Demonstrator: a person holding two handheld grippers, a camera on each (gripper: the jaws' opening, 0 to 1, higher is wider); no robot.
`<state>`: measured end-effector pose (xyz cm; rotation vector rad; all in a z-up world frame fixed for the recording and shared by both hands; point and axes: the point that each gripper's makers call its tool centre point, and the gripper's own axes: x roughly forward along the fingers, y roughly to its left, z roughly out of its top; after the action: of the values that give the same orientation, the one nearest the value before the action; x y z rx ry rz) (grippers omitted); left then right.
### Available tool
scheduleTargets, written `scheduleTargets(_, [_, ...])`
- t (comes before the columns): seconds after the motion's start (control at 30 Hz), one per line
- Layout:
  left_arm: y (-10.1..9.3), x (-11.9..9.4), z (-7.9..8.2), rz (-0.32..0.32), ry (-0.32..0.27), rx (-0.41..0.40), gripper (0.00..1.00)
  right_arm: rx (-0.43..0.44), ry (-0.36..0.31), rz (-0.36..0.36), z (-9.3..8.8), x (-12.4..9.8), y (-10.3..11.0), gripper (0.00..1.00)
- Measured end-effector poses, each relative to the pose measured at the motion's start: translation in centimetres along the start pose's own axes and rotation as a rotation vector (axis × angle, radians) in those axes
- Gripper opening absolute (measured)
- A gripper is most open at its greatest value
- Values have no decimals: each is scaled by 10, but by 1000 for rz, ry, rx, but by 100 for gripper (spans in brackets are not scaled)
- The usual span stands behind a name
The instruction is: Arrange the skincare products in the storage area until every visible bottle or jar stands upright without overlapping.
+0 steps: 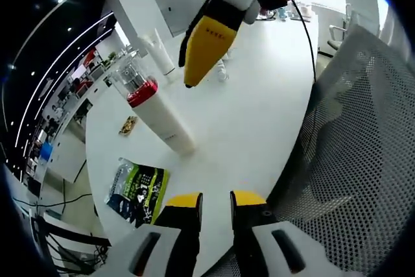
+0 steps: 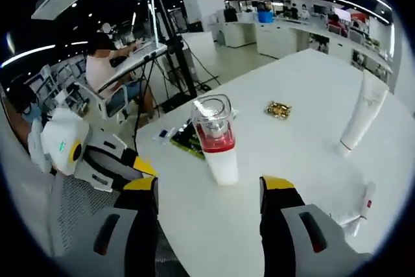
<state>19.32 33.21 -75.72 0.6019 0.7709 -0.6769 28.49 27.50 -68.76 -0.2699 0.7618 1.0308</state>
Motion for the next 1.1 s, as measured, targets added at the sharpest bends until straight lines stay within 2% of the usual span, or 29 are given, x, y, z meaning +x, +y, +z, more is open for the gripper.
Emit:
scheduleTargets(0.13, [1, -1, 2, 3, -11, 10, 18, 18, 14, 3, 3, 17, -2, 54])
scheduleTargets(0.33, [1, 0, 2, 3, -9, 4, 18, 53, 29, -2, 4, 44, -10, 53])
scheduleTargets(0.43, [0, 1, 1, 1, -5, 6, 18, 40, 40, -6, 2, 52, -11, 51])
scheduleTargets(0.63, [1, 1, 1, 2, -4, 5, 18, 33, 46, 15, -4, 57, -13, 48])
scheduleTargets(0.7, [1, 1, 1, 2, -5, 4, 18, 56, 64, 19, -8, 58, -14, 47])
scheduleTargets(0.9, [1, 0, 2, 2, -6, 4, 18, 35, 22, 59, 0, 61, -7, 46])
scheduleTargets(1.03, [0, 1, 1, 0, -4, 3, 18, 3, 8, 56, 1, 65, -10, 39])
scheduleTargets(1.1, [0, 0, 1, -1, -1, 4, 18, 3, -5, 80, 3, 66, -7, 37])
